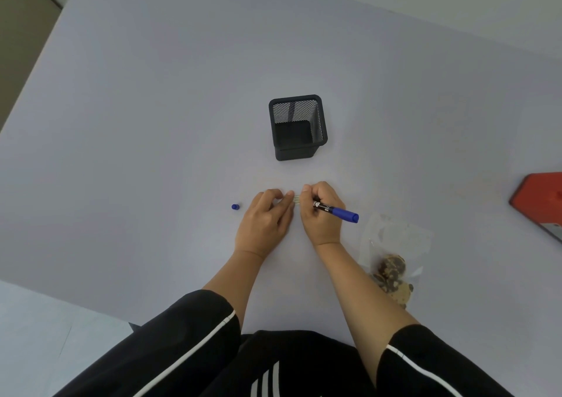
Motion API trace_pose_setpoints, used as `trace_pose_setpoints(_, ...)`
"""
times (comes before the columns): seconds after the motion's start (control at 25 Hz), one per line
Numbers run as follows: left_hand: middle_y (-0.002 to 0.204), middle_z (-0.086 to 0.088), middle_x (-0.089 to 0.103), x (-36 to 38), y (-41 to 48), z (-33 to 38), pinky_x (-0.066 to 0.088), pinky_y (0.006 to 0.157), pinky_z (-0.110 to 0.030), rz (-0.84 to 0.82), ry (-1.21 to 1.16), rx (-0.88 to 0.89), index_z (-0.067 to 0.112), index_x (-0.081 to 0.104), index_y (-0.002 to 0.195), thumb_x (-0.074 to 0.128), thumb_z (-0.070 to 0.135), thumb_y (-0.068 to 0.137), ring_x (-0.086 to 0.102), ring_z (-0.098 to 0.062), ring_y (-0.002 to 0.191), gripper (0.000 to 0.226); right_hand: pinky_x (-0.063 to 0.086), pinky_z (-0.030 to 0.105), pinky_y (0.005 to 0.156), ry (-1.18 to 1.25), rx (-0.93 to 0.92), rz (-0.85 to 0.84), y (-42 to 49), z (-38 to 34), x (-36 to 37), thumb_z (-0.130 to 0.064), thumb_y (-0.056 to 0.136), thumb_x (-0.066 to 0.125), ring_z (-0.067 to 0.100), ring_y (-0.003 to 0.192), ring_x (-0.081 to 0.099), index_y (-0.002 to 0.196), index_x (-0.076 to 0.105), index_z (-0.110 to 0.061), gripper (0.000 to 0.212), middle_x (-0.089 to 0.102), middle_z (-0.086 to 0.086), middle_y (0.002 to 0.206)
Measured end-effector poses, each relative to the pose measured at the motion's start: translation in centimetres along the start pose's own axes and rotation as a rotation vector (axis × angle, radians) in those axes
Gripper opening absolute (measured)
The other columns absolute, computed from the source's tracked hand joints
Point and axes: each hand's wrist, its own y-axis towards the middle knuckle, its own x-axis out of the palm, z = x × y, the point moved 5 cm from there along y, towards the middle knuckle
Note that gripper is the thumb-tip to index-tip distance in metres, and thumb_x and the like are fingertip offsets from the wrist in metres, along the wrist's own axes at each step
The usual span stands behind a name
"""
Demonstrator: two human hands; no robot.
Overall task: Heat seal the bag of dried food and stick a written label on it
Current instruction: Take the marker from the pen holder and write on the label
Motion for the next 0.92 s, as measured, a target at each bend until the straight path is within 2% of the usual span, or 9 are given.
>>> trace_pose_setpoints(0.12,0.086,-0.013,0.064,-0.01,-0.04,0.00,0.051,0.065,-0.029,0.000,-0.006,-0.005,0.004,0.072,0.104,0.058,0.017,0.088,0.058,-0.024,0.069,0.024,0.033,0.008,0.051,-0.009,-0.001,-0.007,0.05,-0.06,0.11,-0.021,0.087,0.046,0.011,0.056,0.036,0.058,0.042,-0.003,0.034,0.041,0.003,0.055)
trace_pose_setpoints(0.28,0.086,-0.013,0.064,-0.04,0.04,-0.01,0.050,0.066,-0.028,0.000,0.003,0.003,0.004,0.072,0.103,0.060,0.015,0.087,0.059,-0.025,0.068,0.023,0.032,0.006,0.051,-0.006,-0.003,-0.002,0.09,0.02,0.12,-0.022,0.088,0.047,0.011,0.056,0.037,0.059,0.042,-0.002,0.035,0.045,0.011,0.052)
trace_pose_setpoints(0.56,0.085,-0.013,0.063,-0.03,-0.03,-0.02,0.047,0.068,-0.026,0.007,0.010,0.005,0.004,0.072,0.103,0.060,0.015,0.087,0.058,-0.024,0.068,0.023,0.033,0.010,0.050,-0.006,0.015,0.001,0.02,0.28,0.14,-0.022,0.088,0.047,0.011,0.052,0.035,0.059,0.042,-0.004,0.035,0.046,0.013,0.052)
trace_pose_setpoints(0.72,0.085,-0.013,0.063,-0.08,0.07,0.05,0.048,0.067,-0.026,0.008,0.014,0.006,0.004,0.073,0.102,0.060,0.016,0.087,0.058,-0.024,0.068,0.023,0.034,0.010,0.051,0.005,0.009,-0.007,0.04,0.22,0.11,-0.023,0.088,0.047,0.012,0.055,0.037,0.060,0.041,-0.007,0.032,0.045,0.012,0.053)
trace_pose_setpoints(0.84,0.086,-0.013,0.063,-0.08,0.05,0.01,0.048,0.067,-0.027,0.011,0.009,0.007,0.003,0.072,0.102,0.061,0.014,0.087,0.059,-0.024,0.069,0.022,0.034,0.007,0.051,0.006,0.011,-0.003,0.01,0.23,0.11,-0.023,0.088,0.047,0.011,0.056,0.037,0.060,0.043,-0.004,0.034,0.042,0.005,0.055)
trace_pose_setpoints(0.92,0.086,-0.013,0.063,-0.04,0.00,-0.02,0.048,0.068,-0.026,0.011,0.007,0.008,0.003,0.072,0.103,0.062,0.014,0.086,0.059,-0.025,0.068,0.022,0.035,0.006,0.051,0.000,-0.001,-0.010,-0.07,0.23,0.14,-0.023,0.089,0.047,0.011,0.057,0.037,0.060,0.044,-0.004,0.034,0.042,0.006,0.054)
